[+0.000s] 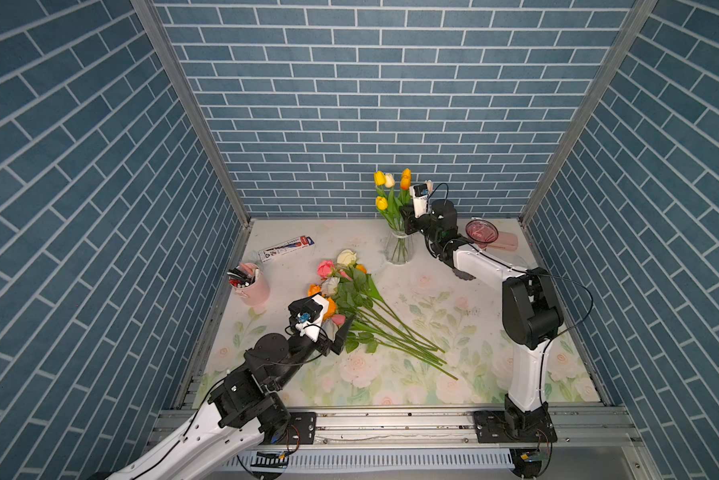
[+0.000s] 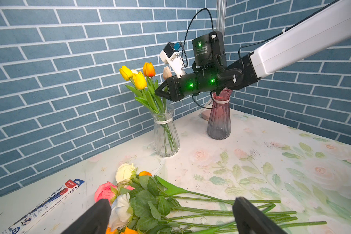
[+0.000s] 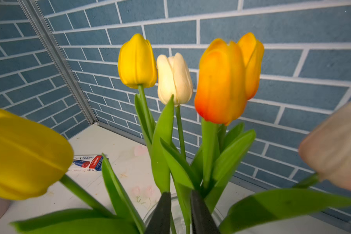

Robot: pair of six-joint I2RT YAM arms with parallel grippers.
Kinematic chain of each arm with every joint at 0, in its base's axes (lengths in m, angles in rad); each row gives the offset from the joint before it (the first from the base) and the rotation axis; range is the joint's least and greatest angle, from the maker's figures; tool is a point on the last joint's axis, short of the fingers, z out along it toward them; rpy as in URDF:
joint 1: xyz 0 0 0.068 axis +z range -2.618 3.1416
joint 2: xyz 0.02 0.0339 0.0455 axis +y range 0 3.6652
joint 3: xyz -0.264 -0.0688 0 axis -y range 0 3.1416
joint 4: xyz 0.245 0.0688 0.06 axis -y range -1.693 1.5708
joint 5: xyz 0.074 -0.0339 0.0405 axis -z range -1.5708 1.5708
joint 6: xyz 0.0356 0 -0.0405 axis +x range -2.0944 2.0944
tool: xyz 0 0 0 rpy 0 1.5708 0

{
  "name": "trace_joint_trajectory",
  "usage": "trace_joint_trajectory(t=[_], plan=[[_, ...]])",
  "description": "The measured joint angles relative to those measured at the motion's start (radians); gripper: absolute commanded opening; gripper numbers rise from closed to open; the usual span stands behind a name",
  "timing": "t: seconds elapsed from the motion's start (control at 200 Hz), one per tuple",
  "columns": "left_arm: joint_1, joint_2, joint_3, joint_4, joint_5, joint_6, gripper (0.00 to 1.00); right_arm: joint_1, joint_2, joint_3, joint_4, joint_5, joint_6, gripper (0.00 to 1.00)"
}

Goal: Arrange the flowers in different vases according to their variety
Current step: Insert the flower into the vase, then pick up the flower at the center of the board.

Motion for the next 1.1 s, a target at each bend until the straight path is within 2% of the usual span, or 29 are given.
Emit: trace_joint_trajectory(t=[0.35,0.505,0.63,0.85,1.1], plan=[[0.0,0.001,0.0,0.0,0.0,0.0,1.0,0.004,-0.108,0.006,-0.407,-0.088,-0.128,0.22],[0.0,0.008,0.001,0.0,-0.002,-0.001,1.0,0.036,-0.238,-0.103,-0.527,-0.108,-0.183,0.21],[0.0,0.021,0.001,-0.002,-0.003,-0.001,1.0,0.117,-0.305,-0.214,-0.584,-0.1,-0.199,0.21],[0.0,0.024,0.002,-0.008,-0.003,-0.005,1.0,0.244,-0.255,-0.331,-0.638,-0.085,-0.194,0.23],[0.0,0.021,0.002,-0.016,-0.001,-0.008,1.0,0.269,-0.15,-0.336,-0.632,-0.047,-0.167,0.25]])
